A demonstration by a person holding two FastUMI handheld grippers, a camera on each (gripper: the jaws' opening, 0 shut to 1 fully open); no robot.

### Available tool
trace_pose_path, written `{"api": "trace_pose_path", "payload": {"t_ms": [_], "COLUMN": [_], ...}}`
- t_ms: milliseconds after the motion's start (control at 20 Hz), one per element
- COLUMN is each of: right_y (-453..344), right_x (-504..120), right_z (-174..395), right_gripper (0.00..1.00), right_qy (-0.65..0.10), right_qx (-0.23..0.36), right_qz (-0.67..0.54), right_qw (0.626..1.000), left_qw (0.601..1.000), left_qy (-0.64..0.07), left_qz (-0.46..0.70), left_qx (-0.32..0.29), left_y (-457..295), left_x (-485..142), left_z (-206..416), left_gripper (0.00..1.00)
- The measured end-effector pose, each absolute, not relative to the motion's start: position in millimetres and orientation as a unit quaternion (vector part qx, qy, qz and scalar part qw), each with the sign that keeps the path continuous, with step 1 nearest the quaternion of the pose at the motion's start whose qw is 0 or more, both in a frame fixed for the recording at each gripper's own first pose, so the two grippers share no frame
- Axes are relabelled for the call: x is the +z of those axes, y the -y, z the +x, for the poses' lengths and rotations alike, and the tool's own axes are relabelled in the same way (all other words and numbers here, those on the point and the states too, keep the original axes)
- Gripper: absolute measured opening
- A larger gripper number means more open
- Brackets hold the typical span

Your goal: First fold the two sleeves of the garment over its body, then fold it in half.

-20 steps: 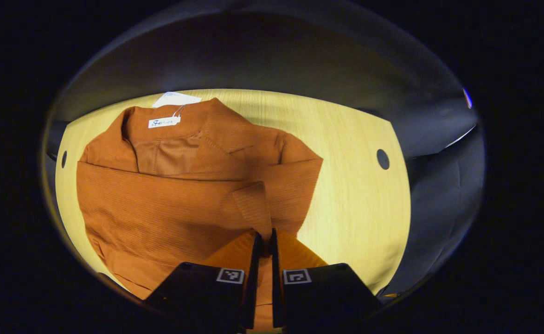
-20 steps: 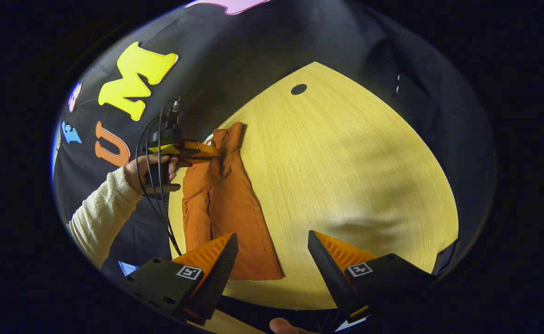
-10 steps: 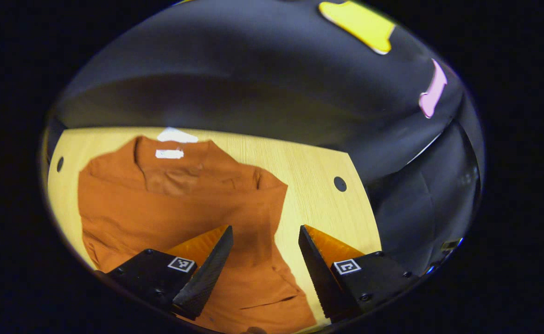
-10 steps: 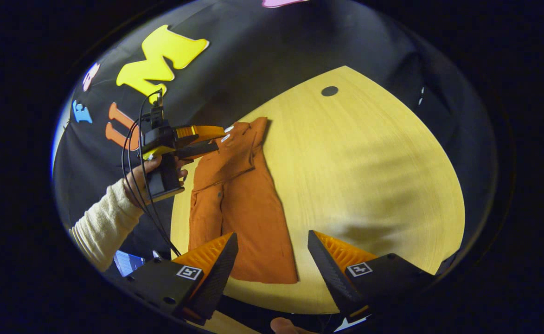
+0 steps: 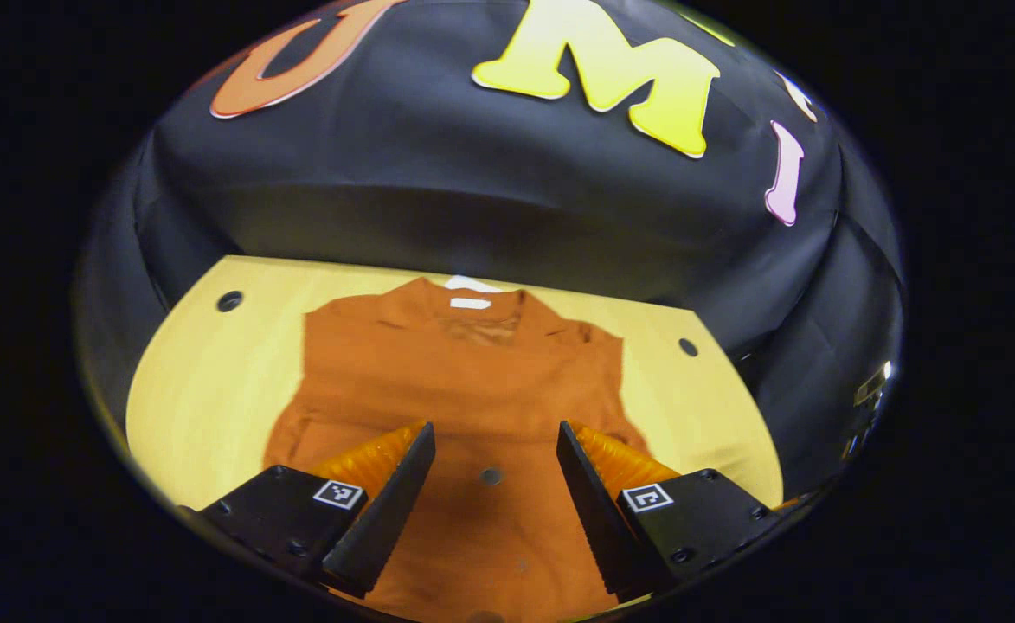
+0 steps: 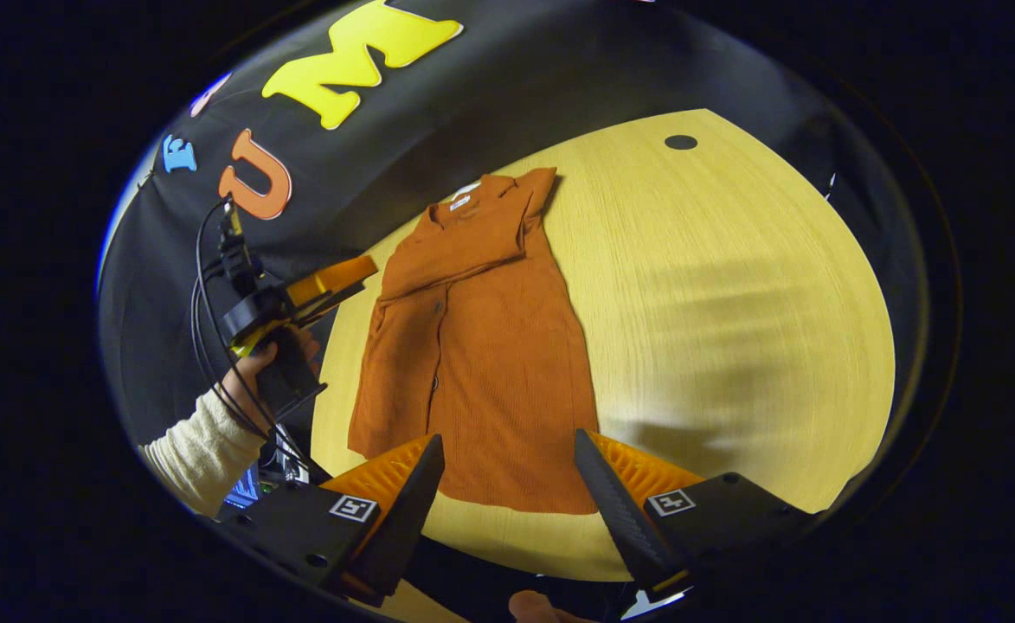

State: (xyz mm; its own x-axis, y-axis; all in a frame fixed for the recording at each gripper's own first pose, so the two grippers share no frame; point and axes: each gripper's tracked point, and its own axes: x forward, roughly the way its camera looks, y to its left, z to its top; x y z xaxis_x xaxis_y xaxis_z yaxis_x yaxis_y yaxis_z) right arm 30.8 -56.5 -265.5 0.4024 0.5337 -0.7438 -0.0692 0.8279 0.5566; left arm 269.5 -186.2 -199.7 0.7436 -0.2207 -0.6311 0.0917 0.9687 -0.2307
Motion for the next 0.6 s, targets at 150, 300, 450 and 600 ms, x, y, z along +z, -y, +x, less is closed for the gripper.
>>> {"api": "trace_pose_path", "payload": {"t_ms": [150, 300, 450, 600], "right_y": [52, 48, 52, 55], "right_x": [-286, -307, -321, -330], "right_z": [29, 21, 13, 8], "right_gripper": [0.97, 0.97, 0.97, 0.97], "right_qy": [-0.51, -0.533, -0.555, -0.579], "right_qx": [0.184, 0.182, 0.175, 0.166], "right_qz": [0.186, 0.155, 0.131, 0.121], "right_qw": [0.819, 0.812, 0.803, 0.789], "left_qw": [0.928, 0.919, 0.905, 0.882], "left_qy": [-0.363, -0.389, -0.42, -0.463], "left_qz": [-0.061, -0.051, -0.063, -0.09], "left_qx": [-0.059, -0.037, -0.004, 0.011], "left_y": [141, 103, 60, 33], "left_x": [-222, -245, -267, -282], "left_z": [219, 174, 126, 90], "left_gripper": [0.93, 0.93, 0.93, 0.93]}}
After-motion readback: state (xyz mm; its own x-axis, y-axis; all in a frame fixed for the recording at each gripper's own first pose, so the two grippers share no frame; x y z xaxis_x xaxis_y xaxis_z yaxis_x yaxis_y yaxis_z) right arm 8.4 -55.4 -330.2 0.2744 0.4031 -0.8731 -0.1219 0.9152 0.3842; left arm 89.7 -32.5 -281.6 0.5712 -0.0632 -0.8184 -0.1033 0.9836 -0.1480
